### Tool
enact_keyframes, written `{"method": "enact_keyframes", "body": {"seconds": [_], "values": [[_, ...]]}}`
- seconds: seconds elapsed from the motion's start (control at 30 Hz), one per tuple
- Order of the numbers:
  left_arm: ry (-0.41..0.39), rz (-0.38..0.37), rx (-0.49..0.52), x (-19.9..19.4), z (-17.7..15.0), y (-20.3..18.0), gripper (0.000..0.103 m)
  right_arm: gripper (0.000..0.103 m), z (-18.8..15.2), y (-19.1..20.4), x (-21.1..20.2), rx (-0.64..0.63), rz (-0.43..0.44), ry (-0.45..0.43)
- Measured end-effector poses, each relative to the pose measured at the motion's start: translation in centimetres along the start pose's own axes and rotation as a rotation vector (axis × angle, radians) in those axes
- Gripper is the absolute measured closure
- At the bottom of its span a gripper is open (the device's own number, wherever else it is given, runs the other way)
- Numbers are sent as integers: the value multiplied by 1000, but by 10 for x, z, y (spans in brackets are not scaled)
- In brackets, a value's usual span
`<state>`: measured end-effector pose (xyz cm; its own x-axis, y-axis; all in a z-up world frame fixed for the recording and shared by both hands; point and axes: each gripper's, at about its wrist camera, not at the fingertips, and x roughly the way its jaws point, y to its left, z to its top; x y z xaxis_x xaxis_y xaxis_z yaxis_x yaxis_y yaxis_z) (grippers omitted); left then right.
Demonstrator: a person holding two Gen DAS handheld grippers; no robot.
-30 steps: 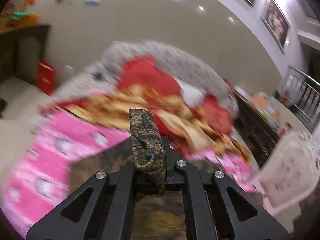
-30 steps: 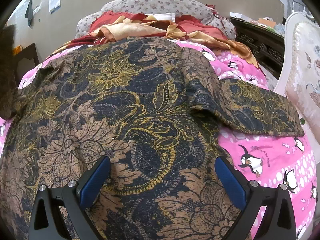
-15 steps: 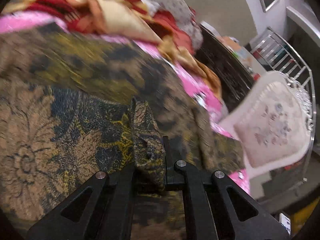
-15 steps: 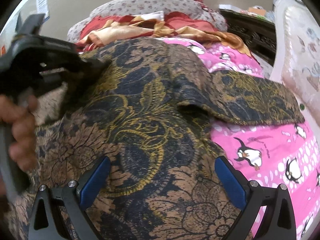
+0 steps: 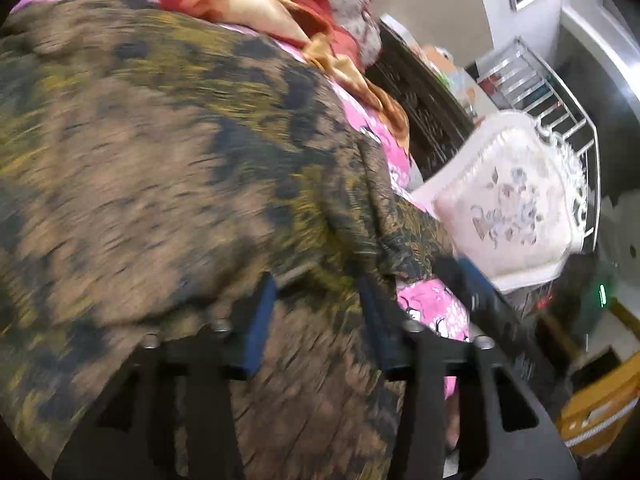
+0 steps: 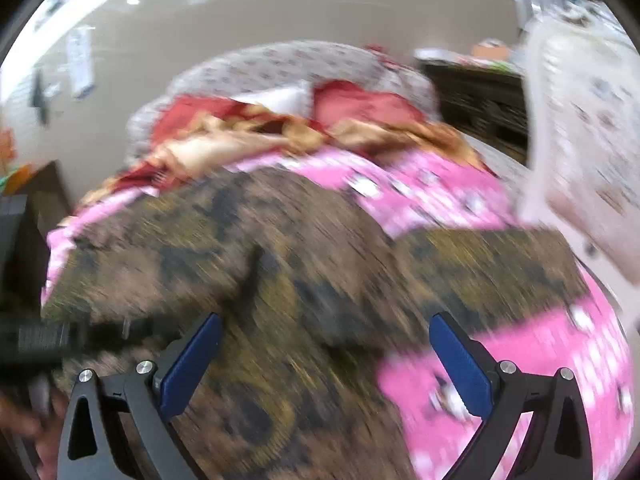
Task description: Fold small clothes
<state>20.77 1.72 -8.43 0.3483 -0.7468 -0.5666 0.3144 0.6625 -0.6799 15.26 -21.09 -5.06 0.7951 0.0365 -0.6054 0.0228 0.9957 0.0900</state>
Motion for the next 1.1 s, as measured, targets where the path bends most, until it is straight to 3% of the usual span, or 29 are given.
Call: {"method": "enact_keyframes", "body": {"seconds": [0.1, 0.23, 0.3, 0.4, 0.47, 0.5, 0.53, 0.57, 0.6, 0.63, 0.67, 0.73, 0.87, 0.9, 0.93, 1.03, 1.1], "values": [[-63, 120, -17, -25, -8, 16, 59, 1, 16, 9, 32, -12, 248, 101], [-82, 242, -18, -26, -27, 27, 59, 4, 23, 0, 63, 50, 337, 123], [-131, 259, 37, -21, -43, 25, 58, 6, 27, -12, 80, 137, 461, 142], [-156, 324, 85, -19, -52, 15, 58, 6, 32, -35, 111, 236, 492, 184], [-146, 361, 110, -16, -51, 14, 58, 16, 33, -47, 124, 259, 495, 213], [-146, 362, 111, -15, -51, 13, 58, 28, 36, -48, 124, 239, 479, 215], [-147, 354, 105, -17, -49, 17, 58, 52, 40, -49, 122, 196, 411, 228], [-150, 332, 89, -18, -48, 20, 58, 56, 42, -54, 119, 167, 368, 232], [-153, 313, 74, -19, -47, 23, 58, 56, 43, -62, 117, 157, 323, 235], [-155, 296, 61, -24, -48, 27, 58, 54, 44, -74, 115, 130, 187, 241], [-159, 279, 48, -25, -47, 31, 58, 54, 45, -89, 111, 124, 110, 234], [-162, 264, 35, -27, -47, 33, 58, 53, 48, -122, 101, 208, 39, 221], [-159, 280, 47, -24, -46, 30, 58, 51, 54, -102, 82, 156, 199, 209], [-159, 280, 47, -23, -46, 30, 58, 45, 53, -89, 82, 136, 282, 226], [-160, 276, 44, -23, -47, 30, 58, 33, 50, -76, 86, 113, 348, 253], [-162, 261, 32, -23, -46, 32, 58, 31, 36, -49, 107, 51, 379, 305], [-162, 258, 29, -23, -46, 32, 58, 28, 32, -46, 112, 58, 372, 275]]}}
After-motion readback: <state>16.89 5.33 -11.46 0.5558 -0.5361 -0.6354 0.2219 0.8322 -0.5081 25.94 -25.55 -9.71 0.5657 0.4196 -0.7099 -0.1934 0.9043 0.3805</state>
